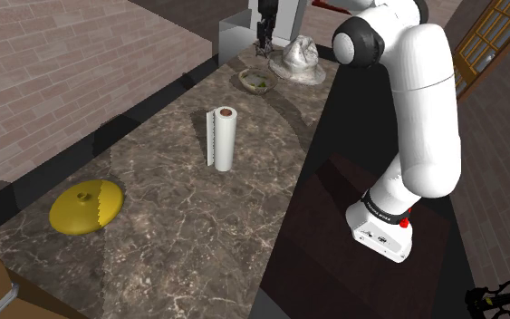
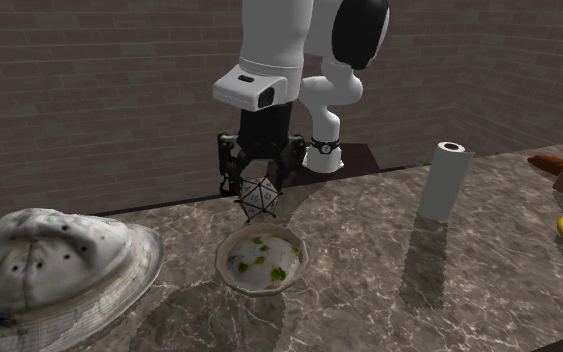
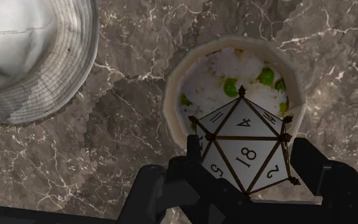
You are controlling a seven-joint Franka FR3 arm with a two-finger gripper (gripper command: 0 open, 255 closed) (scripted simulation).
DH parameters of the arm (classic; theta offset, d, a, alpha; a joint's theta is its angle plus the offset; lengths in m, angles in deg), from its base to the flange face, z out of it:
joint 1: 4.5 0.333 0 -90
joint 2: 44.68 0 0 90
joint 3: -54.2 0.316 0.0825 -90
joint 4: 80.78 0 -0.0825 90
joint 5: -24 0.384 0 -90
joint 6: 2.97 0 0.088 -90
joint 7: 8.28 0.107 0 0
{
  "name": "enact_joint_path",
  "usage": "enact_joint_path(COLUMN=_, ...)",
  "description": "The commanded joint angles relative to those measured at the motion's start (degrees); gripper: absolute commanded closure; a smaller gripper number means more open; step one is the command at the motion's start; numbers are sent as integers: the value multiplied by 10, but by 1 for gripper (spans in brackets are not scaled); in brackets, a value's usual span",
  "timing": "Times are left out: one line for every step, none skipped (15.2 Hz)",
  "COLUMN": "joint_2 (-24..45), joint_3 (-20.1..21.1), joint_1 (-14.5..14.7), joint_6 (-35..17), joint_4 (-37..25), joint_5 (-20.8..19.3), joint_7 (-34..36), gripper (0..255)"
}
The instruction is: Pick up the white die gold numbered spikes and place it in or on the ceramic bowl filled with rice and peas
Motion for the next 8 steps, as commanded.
enact_joint_path(joint_2=13, joint_3=4, joint_1=-5, joint_6=3, joint_4=-17, joint_5=5, joint_7=3, gripper=255)
enact_joint_path(joint_2=11, joint_3=3, joint_1=-1, joint_6=-6, joint_4=-5, joint_5=4, joint_7=3, gripper=255)
enact_joint_path(joint_2=10, joint_3=3, joint_1=1, joint_6=-15, joint_4=7, joint_5=3, joint_7=2, gripper=255)
enact_joint_path(joint_2=8, joint_3=3, joint_1=4, joint_6=-24, joint_4=17, joint_5=3, joint_7=2, gripper=255)
enact_joint_path(joint_2=7, joint_3=3, joint_1=6, joint_6=-33, joint_4=28, joint_5=3, joint_7=2, gripper=255)
enact_joint_path(joint_2=6, joint_3=3, joint_1=9, joint_6=-41, joint_4=37, joint_5=2, joint_7=2, gripper=255)
enact_joint_path(joint_2=5, joint_3=3, joint_1=11, joint_6=-49, joint_4=47, joint_5=2, joint_7=2, gripper=255)
enact_joint_path(joint_2=5, joint_3=3, joint_1=13, joint_6=-57, joint_4=56, joint_5=2, joint_7=2, gripper=255)
